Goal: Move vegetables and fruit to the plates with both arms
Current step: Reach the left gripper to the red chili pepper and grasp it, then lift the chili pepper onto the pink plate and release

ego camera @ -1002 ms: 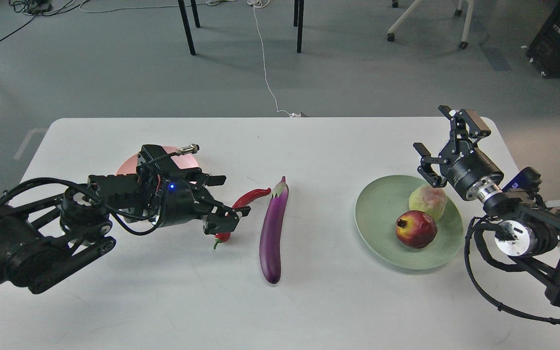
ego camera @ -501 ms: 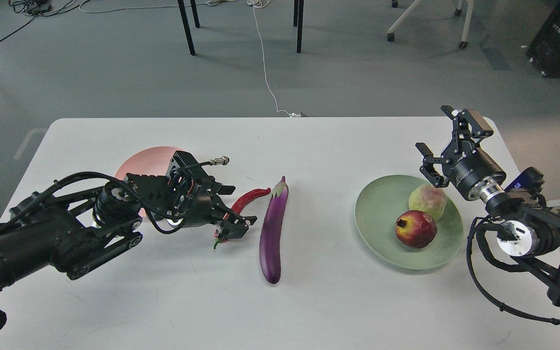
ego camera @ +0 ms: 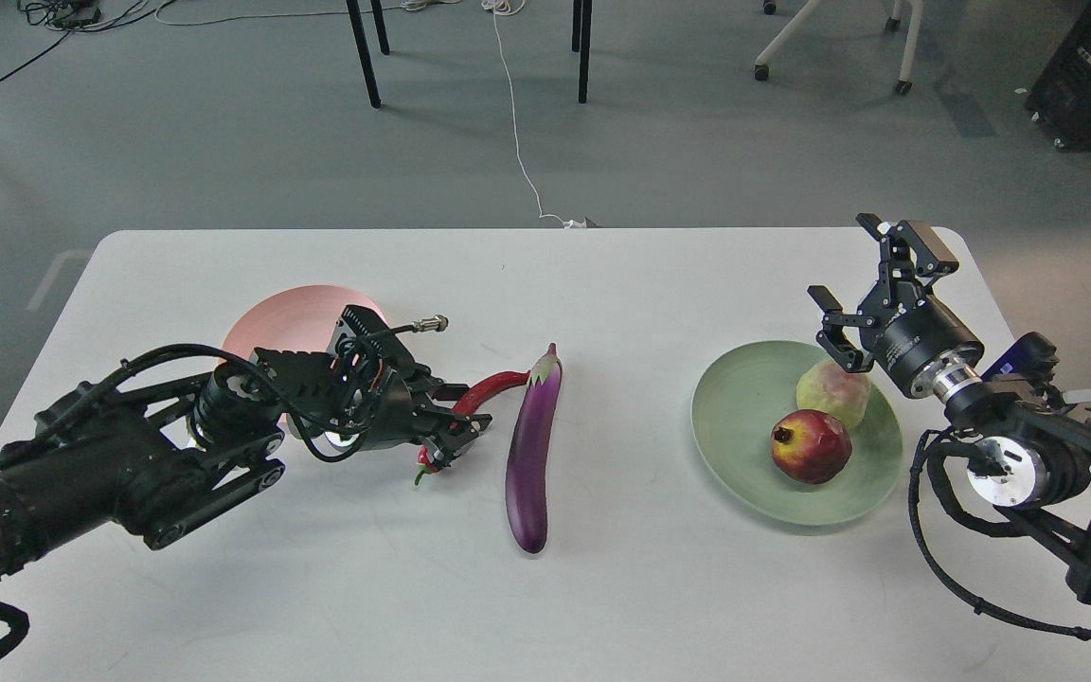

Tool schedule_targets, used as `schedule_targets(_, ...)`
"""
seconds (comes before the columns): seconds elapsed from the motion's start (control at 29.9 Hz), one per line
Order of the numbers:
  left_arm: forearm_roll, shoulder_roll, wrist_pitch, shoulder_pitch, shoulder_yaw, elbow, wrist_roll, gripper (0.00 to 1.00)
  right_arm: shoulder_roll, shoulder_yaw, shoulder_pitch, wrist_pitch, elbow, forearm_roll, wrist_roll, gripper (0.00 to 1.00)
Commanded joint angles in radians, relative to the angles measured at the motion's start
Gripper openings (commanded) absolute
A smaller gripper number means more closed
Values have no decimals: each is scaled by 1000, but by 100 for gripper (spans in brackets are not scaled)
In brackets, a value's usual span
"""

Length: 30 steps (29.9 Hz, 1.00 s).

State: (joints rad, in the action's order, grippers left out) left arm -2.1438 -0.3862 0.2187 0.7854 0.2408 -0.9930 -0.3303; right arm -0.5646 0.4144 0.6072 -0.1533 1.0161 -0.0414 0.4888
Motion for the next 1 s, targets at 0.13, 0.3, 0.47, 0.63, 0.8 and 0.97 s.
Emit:
schedule_targets(0.13,12,-14,-12,0,6,-1,2,9,2,0,-1,1,-1,-20,0,99)
schedule_targets(0.3,42,-80,-61,20,32,-18,1,9,2,1,-1,1,1,-18,0,99)
schedule_targets(0.47,159,-183,-61,87,38,-26,-3,10,5,1,-1,1,1,-20,0,99)
schedule_targets(0.63,240,-255,-61,89,45,37,1,11,11,1,-1,1,-1,-20,0,99)
schedule_targets(0.8,254,-257,-68,63,43,144,-3,14,11,1,-1,1,1,-21,0,99)
schedule_targets(0.97,298,-238,-131,22,43,235,-1,35,5,1,-1,1,5,-21,0,99)
